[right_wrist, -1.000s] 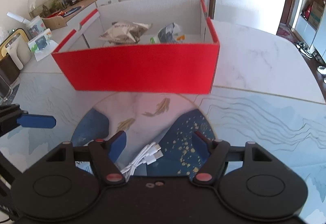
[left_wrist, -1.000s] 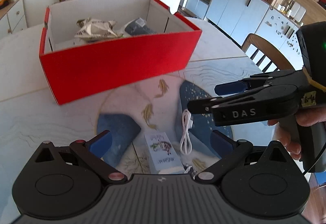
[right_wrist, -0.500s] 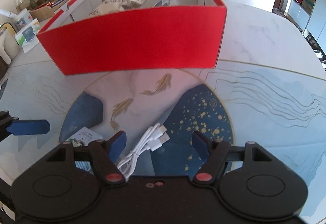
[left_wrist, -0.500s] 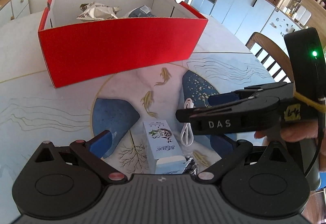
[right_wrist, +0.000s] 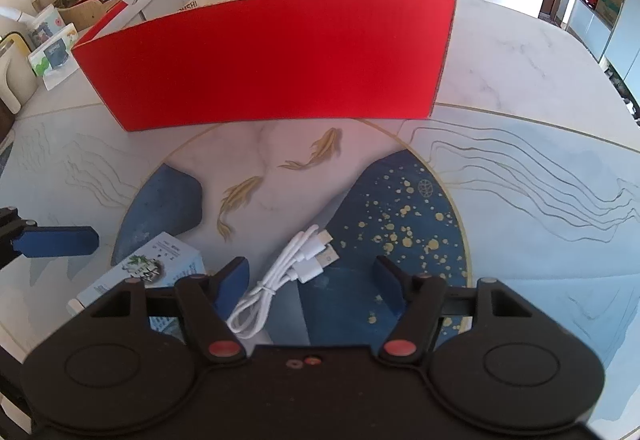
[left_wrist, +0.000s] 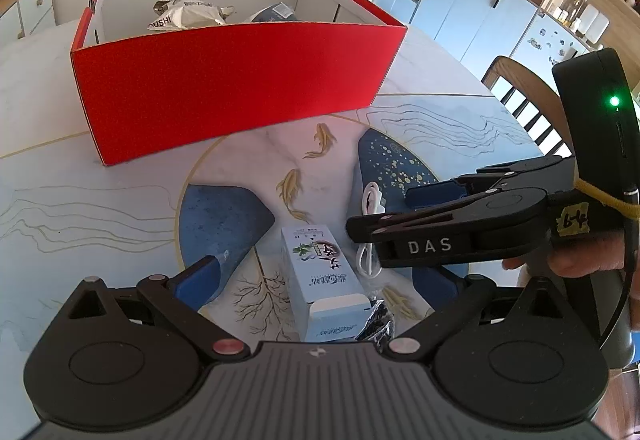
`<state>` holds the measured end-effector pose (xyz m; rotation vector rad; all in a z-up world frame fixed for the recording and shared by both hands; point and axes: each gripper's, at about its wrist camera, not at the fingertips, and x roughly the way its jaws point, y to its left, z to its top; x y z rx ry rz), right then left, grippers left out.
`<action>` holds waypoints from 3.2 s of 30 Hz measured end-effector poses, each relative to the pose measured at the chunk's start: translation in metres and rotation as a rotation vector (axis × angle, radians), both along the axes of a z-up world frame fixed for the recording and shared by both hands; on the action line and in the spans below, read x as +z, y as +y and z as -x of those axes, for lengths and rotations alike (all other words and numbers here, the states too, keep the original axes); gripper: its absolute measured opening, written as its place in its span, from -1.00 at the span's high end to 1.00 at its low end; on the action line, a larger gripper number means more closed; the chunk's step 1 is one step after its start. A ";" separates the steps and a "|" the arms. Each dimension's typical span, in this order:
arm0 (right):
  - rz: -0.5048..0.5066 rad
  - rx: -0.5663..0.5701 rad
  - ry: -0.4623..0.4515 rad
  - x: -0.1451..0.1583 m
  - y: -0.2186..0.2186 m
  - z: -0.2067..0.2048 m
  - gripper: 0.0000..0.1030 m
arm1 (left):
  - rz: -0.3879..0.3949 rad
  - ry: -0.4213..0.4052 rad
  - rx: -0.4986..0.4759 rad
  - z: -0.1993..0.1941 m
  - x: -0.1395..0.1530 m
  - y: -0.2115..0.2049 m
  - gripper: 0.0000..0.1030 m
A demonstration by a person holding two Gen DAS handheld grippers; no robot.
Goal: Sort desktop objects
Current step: 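Grasp the white-blue milk carton with the left tool while the right tool grasps the white cable, then lift the milk carton and white cable and carry them over the red box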
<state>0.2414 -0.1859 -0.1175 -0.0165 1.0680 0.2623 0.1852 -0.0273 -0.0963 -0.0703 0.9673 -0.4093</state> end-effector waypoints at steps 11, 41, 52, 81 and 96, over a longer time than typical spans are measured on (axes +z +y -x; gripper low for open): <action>0.052 0.021 -0.009 0.000 -0.012 0.004 0.19 | -0.012 -0.038 -0.014 0.004 0.001 -0.002 -0.91; 0.038 -0.017 -0.011 0.004 -0.026 0.009 0.82 | -0.037 -0.012 0.002 -0.005 -0.009 0.001 0.45; -0.011 -0.024 -0.020 0.015 -0.032 0.016 0.83 | -0.046 -0.033 0.020 -0.006 0.004 0.007 0.45; -0.171 -0.013 -0.159 0.098 -0.030 0.018 0.84 | -0.005 -0.155 0.033 -0.016 0.075 0.013 0.45; -0.193 0.043 -0.248 0.141 -0.016 -0.017 0.84 | -0.024 -0.260 0.033 -0.049 0.118 0.021 0.45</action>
